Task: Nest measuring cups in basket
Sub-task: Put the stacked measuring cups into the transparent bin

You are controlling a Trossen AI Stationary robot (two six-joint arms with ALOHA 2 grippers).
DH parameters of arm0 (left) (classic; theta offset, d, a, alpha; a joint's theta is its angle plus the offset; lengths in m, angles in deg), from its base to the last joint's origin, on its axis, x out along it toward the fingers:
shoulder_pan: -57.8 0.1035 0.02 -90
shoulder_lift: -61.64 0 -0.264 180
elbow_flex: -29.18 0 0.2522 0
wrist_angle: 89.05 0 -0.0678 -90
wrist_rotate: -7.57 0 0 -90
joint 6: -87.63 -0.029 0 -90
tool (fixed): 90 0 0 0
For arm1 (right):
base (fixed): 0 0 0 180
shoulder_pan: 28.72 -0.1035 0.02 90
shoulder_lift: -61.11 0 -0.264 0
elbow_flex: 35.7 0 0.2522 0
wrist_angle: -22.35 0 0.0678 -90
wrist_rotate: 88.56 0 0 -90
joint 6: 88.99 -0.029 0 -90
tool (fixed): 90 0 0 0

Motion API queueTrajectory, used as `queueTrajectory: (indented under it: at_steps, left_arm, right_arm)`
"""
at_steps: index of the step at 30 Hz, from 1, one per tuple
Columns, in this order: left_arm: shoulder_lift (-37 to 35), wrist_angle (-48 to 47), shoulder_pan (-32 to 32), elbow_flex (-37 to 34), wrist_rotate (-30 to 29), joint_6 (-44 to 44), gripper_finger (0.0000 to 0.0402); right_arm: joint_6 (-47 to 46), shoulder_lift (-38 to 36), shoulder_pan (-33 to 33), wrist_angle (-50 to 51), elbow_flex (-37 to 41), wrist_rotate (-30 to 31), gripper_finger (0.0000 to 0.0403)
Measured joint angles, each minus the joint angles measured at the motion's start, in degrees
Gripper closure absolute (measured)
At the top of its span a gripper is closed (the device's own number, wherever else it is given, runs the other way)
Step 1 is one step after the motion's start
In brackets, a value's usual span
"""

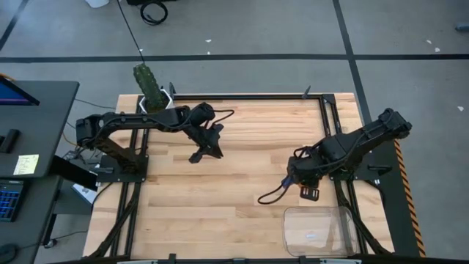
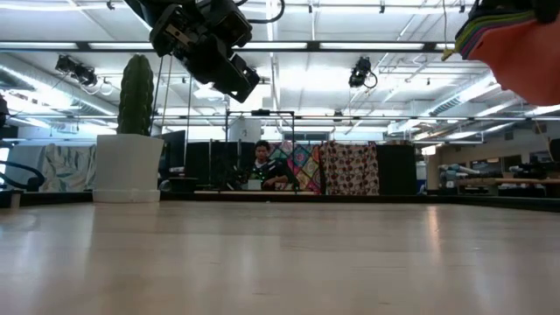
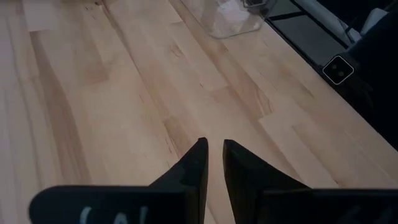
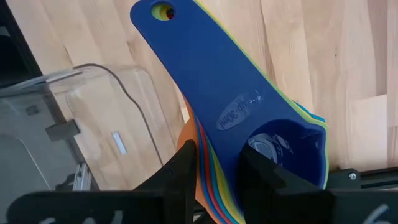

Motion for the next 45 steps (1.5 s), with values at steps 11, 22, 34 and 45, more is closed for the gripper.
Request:
queueTrajectory:
  at_steps: [11,22,34,45]
  left_arm:
    - [0.0,1.2,0.0,0.0,0.0,1.9,0.0349]
    - [0.0,2.4,0.0,0.0,0.0,1.9,0.0349]
    - [0.0,5.5,0.0,0.0,0.0,1.6,0.0349]
    - [0.0,7.9,0.0,0.0,-0.3,3.0,0.0349]
  right_arm:
    - [-3.2,0.0,-1.2,0.0,0.0,-3.5,0.0311]
    - [-15.0,0.0,-9.3,-2.8,0.0,-8.0,0.0311]
    - [-32.6,0.0,-18.9,-11.0,0.0,-7.8,0.0311]
    - [-39.6,6.5,-24.6,-14.2,0.0,-7.7,0.0311]
